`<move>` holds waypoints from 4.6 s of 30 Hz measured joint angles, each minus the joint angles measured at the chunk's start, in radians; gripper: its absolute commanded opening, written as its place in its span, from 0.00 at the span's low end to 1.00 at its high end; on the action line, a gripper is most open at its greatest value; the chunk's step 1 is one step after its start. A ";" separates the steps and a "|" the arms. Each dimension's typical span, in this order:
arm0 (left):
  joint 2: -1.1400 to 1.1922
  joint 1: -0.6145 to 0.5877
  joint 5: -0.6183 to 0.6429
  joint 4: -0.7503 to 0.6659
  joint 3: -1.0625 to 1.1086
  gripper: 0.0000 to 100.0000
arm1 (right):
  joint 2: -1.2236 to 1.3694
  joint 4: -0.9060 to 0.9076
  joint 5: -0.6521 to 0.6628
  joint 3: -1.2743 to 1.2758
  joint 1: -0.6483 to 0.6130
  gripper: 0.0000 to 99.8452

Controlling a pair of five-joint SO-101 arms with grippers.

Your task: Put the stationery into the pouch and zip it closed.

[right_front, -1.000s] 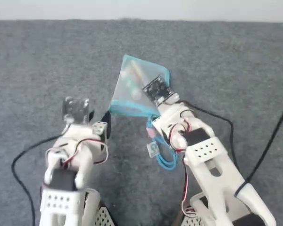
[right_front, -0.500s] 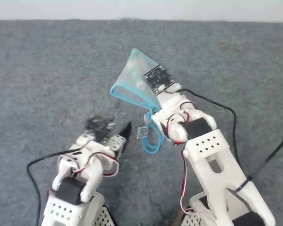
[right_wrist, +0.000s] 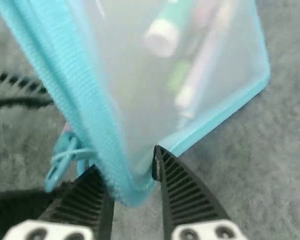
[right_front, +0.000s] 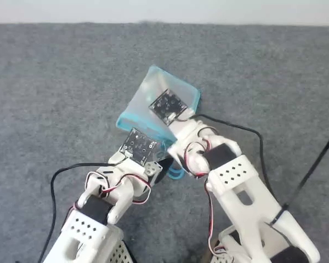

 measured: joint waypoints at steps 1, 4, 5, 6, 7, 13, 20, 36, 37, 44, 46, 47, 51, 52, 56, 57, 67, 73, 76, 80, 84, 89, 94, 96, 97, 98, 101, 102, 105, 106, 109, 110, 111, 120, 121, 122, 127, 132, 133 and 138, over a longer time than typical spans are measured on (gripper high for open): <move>0.002 0.000 0.000 -0.011 0.008 0.19 | -0.002 0.000 0.008 0.006 0.000 0.01; 0.005 0.000 0.000 -0.046 0.026 0.13 | -0.002 0.000 0.017 0.009 -0.011 0.01; 0.005 0.000 -0.003 -0.058 0.032 0.11 | -0.002 -0.002 0.017 0.011 -0.014 0.01; 0.005 0.000 -0.008 -0.071 0.040 0.09 | -0.002 -0.002 0.018 0.011 -0.017 0.01; 0.005 0.000 -0.011 -0.078 0.043 0.06 | -0.002 -0.002 0.018 0.011 -0.017 0.01; 0.005 -0.043 -0.014 -0.089 0.044 0.01 | -0.003 -0.003 0.021 0.011 -0.021 0.01; 0.005 -0.110 -0.014 -0.089 0.044 0.01 | -0.021 -0.064 0.060 0.071 0.014 0.01; 0.006 -0.253 -0.014 -0.103 0.044 0.01 | -0.023 -0.069 0.094 0.114 0.167 0.01; 0.006 -0.258 -0.014 -0.104 0.044 0.01 | -0.023 -0.069 0.094 0.114 0.176 0.01; 0.006 -0.273 -0.014 -0.104 0.044 0.01 | -0.005 -0.068 0.098 0.115 0.258 0.01; 0.006 -0.273 -0.014 -0.104 0.044 0.01 | -0.005 -0.068 0.098 0.115 0.281 0.01; 0.006 -0.273 -0.014 -0.104 0.044 0.01 | -0.005 -0.068 0.098 0.115 0.293 0.01; 0.006 -0.273 -0.014 -0.104 0.044 0.01 | -0.021 -0.068 0.126 0.143 0.319 0.01; 0.006 -0.273 -0.014 -0.104 0.044 0.01 | -0.021 -0.068 0.137 0.146 0.330 0.01; 0.006 -0.270 -0.014 -0.104 0.044 0.01 | -0.020 -0.068 0.155 0.149 0.388 0.01; 0.006 -0.269 -0.014 -0.104 0.044 0.01 | -0.020 -0.068 0.164 0.149 0.400 0.01; 0.006 -0.267 -0.017 -0.104 0.044 0.06 | -0.020 -0.068 0.183 0.149 0.427 0.01; 0.006 -0.178 -0.017 -0.077 0.043 0.21 | -0.014 -0.011 0.181 0.155 0.442 0.14; 0.006 -0.132 -0.017 -0.034 0.043 0.21 | 0.000 0.046 0.181 0.155 0.439 0.25; 0.006 -0.120 -0.028 -0.026 0.043 0.21 | 0.002 0.106 0.178 0.161 0.422 0.30; 0.006 -0.114 -0.071 -0.026 0.043 0.21 | -0.080 0.167 0.180 0.163 0.425 0.30; 0.006 -0.114 -0.084 -0.026 0.043 0.21 | -0.265 0.258 0.173 0.157 0.428 0.30; 0.005 -0.081 -0.181 0.068 0.040 0.21 | -0.405 0.264 0.104 0.146 0.428 0.30; 0.005 -0.055 -0.196 0.110 0.040 0.21 | -0.428 0.264 0.075 0.146 0.425 0.30; 0.005 -0.057 -0.196 0.114 0.040 0.21 | -0.433 0.264 0.061 0.146 0.425 0.30; 0.005 -0.061 -0.195 0.114 0.040 0.21 | -0.437 0.264 0.049 0.146 0.427 0.30; 0.005 -0.138 -0.155 0.069 0.040 0.21 | -0.442 0.265 0.035 0.146 0.428 0.30; 0.005 -0.175 -0.130 0.043 0.038 0.21 | -0.442 0.265 0.028 0.146 0.427 0.30; 0.005 -0.279 -0.041 -0.032 0.038 0.21 | -0.442 0.265 0.011 0.146 0.425 0.28; 0.005 -0.305 -0.018 -0.051 0.038 0.21 | -0.442 0.265 0.009 0.146 0.425 0.26; 0.005 -0.358 0.038 -0.089 0.038 0.21 | -0.442 0.265 0.008 0.146 0.425 0.12; 0.005 -0.364 0.049 -0.097 0.038 0.21 | -0.442 0.265 0.008 0.146 0.425 0.07; 0.005 -0.368 0.058 -0.098 0.038 0.21 | -0.442 0.265 0.008 0.146 0.427 0.03; -0.129 -0.370 0.129 -0.098 0.068 0.21 | -0.442 0.239 0.006 0.206 0.427 0.01; -0.169 -0.370 0.129 -0.098 0.092 0.21 | -0.442 0.218 0.006 0.232 0.427 0.01; -0.209 -0.370 0.129 -0.098 0.118 0.21 | -0.442 0.189 0.006 0.259 0.428 0.01; -0.420 -0.368 0.141 -0.060 0.172 0.21 | -0.442 0.068 0.006 0.358 0.466 0.01; -0.463 -0.362 0.141 0.005 0.169 0.21 | -0.442 -0.005 0.005 0.407 0.545 0.01; -0.463 -0.362 0.141 0.005 0.169 0.21 | -0.442 -0.008 0.005 0.411 0.546 0.01; -0.463 -0.362 0.141 0.005 0.169 0.21 | -0.509 -0.003 -0.014 0.427 0.551 0.01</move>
